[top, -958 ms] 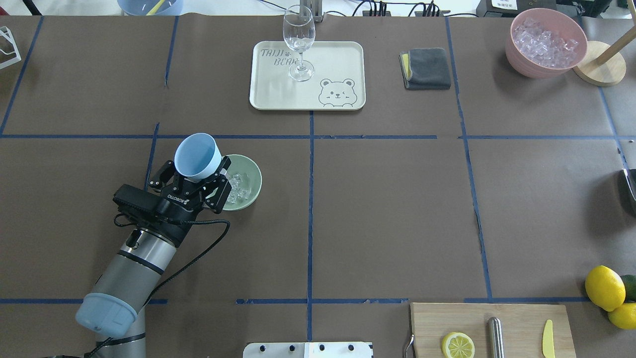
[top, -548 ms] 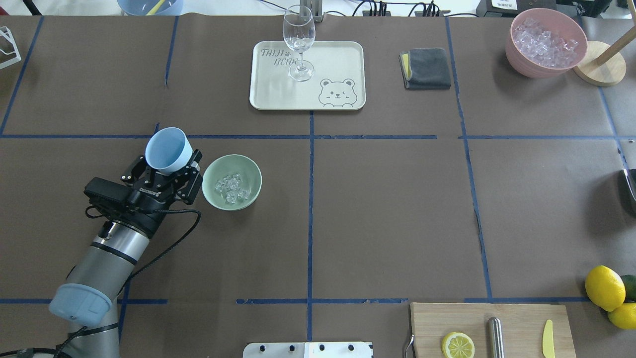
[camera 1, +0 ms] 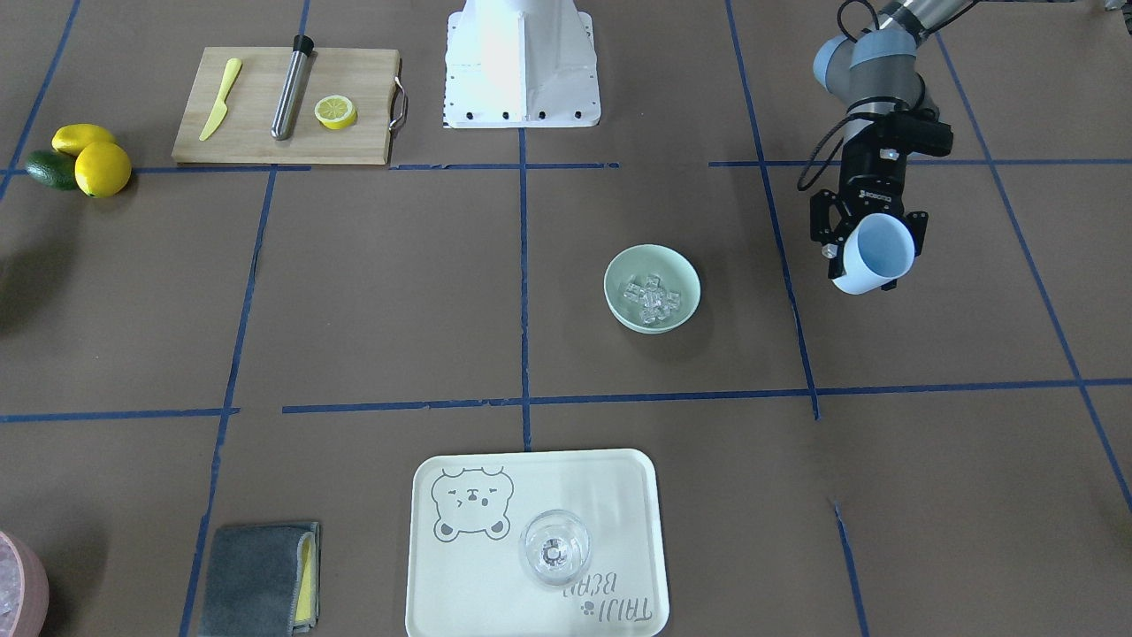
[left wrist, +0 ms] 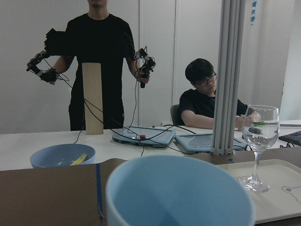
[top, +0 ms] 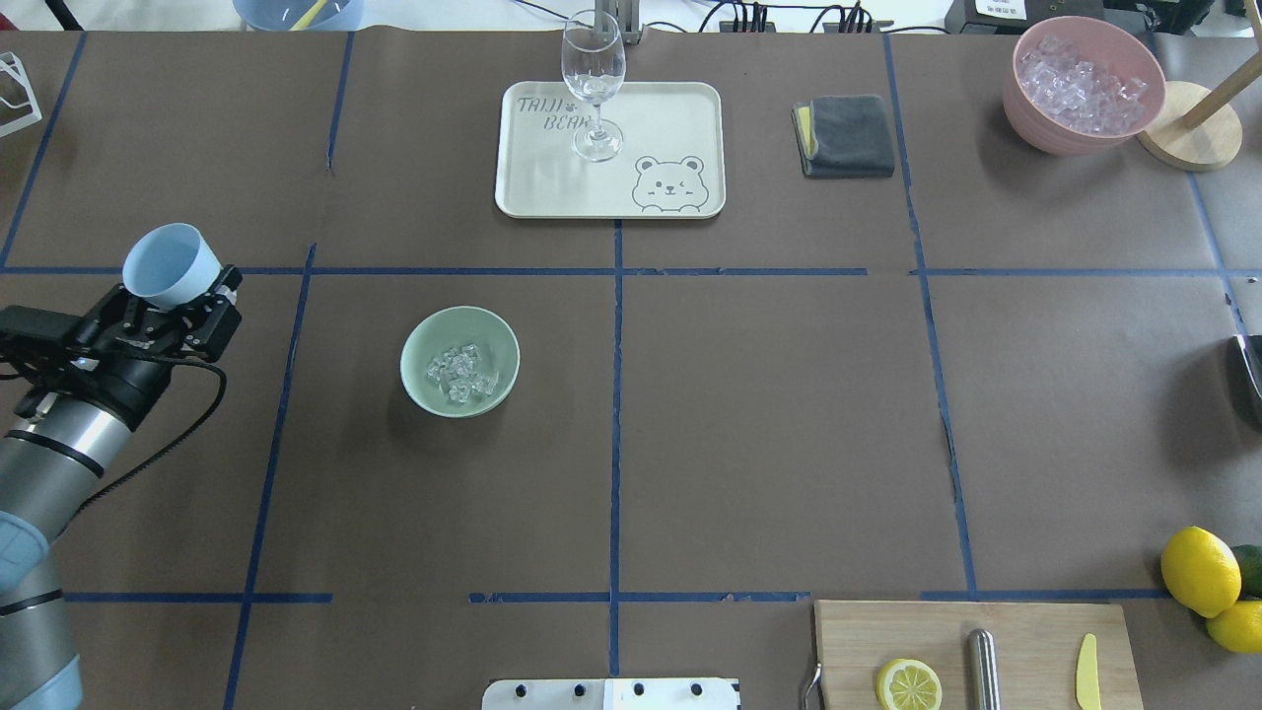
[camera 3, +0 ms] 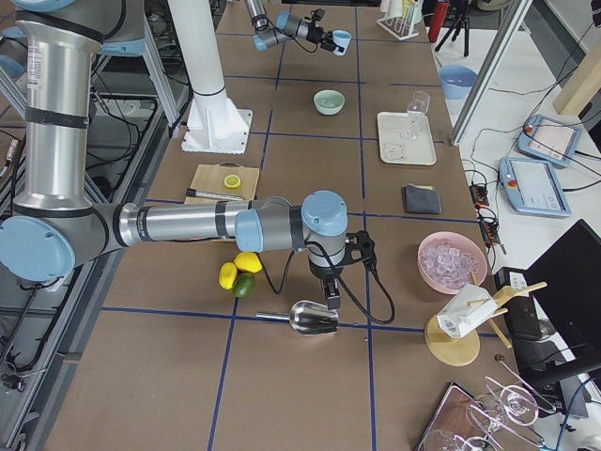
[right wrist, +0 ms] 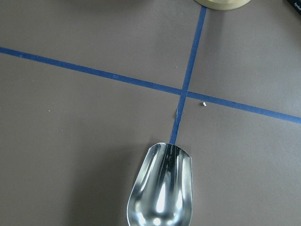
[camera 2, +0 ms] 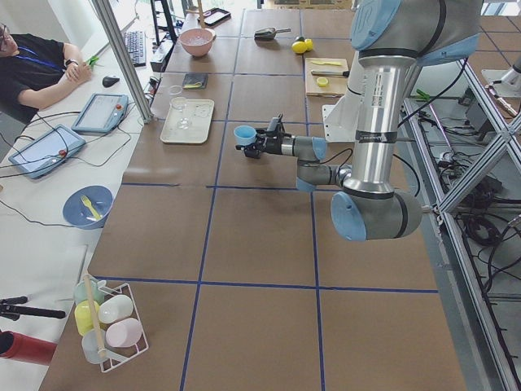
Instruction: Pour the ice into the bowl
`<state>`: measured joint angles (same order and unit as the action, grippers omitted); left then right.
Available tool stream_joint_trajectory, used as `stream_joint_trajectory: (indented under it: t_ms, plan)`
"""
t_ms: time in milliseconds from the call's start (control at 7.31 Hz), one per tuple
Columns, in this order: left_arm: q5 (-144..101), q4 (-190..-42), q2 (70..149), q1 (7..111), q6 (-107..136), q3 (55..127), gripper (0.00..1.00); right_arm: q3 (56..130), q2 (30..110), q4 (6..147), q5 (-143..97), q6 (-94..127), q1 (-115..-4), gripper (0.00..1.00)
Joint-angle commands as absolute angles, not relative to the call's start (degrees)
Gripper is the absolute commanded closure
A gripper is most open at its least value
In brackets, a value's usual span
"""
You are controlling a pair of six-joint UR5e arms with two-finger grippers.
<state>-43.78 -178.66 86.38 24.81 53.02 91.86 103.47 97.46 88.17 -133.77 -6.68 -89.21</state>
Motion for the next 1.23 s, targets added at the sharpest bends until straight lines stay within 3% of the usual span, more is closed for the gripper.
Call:
stream_joint_trajectory:
  t_ms: [0,821,1095]
  plan:
    - [-46.41,-178.68,82.98,28.73,56.78,88.7,1.0,103.54,97.38,88.15,-133.77,-6.68,-89.21,0.0]
    - [-39.21,-179.3,84.11,28.21,61.77,79.37,1.0,103.54,97.21,88.15,-133.68,-6.68,-89.3,0.0]
    - [-39.2,-179.03,84.11,27.6,65.72,77.36,0.81,103.54,97.21,88.15,-133.68,-6.68,-89.3,0.0]
